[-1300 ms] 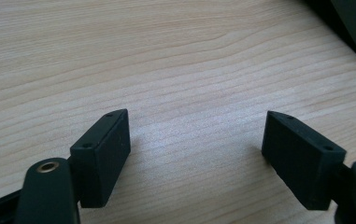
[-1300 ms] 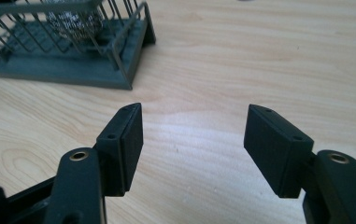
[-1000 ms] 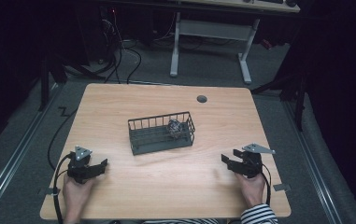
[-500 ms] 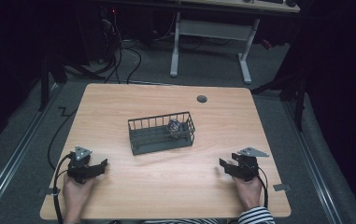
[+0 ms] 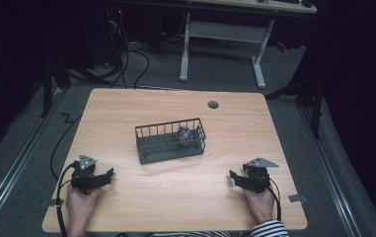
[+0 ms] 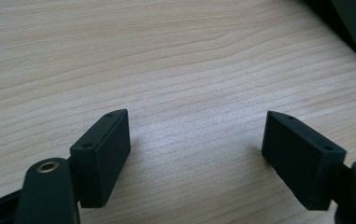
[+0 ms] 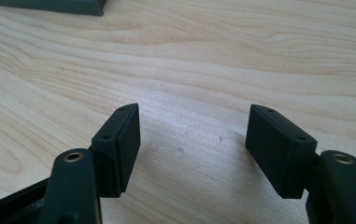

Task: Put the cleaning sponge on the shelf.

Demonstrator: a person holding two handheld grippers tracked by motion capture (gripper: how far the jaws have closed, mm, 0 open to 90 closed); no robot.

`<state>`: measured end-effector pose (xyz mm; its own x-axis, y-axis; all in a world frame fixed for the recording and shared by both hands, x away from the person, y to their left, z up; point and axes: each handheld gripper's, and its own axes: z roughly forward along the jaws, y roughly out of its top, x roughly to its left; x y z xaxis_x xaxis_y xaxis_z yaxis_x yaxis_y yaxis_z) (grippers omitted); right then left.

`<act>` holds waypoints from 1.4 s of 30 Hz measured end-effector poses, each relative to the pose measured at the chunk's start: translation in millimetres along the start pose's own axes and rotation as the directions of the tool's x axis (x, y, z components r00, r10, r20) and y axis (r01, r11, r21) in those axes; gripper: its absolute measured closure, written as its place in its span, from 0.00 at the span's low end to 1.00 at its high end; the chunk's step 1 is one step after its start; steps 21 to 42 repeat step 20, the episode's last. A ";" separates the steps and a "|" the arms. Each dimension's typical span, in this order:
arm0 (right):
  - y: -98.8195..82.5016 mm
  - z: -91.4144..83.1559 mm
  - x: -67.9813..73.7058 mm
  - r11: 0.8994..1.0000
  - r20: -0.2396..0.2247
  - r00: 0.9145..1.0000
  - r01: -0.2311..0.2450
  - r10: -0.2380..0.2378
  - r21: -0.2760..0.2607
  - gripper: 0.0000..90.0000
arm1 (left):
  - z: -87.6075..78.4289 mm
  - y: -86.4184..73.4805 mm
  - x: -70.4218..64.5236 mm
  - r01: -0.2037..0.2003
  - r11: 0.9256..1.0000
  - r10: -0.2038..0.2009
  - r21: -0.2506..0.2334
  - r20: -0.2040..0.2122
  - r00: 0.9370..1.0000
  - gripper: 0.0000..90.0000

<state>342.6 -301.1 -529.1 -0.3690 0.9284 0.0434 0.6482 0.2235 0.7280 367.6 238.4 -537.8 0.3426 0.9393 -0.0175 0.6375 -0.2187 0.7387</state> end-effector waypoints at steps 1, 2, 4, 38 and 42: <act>-0.7 0.1 0.1 1.000 0.003 1.000 0.004 -0.004 0.000 0.40 | 0.0 0.0 0.0 0.001 1.000 -0.001 0.000 0.000 1.000 0.26; -0.7 0.1 0.1 1.000 0.003 1.000 0.004 -0.004 0.000 0.40 | 0.0 0.0 0.0 0.001 1.000 -0.001 0.000 0.000 1.000 0.26; -2.5 -0.5 0.2 1.000 0.014 1.000 0.019 -0.019 -0.006 0.40 | -0.1 -0.1 -0.1 0.001 1.000 -0.001 0.000 -0.001 1.000 0.26; -3.9 -1.1 4.8 0.999 0.045 0.998 0.043 -0.043 0.009 0.35 | 0.3 0.3 -0.5 -0.002 1.000 0.002 0.004 0.002 1.000 0.24; -3.9 -1.1 4.8 0.999 0.045 0.998 0.043 -0.043 0.009 0.35 | 0.3 0.3 -0.5 -0.002 1.000 0.002 0.004 0.002 1.000 0.24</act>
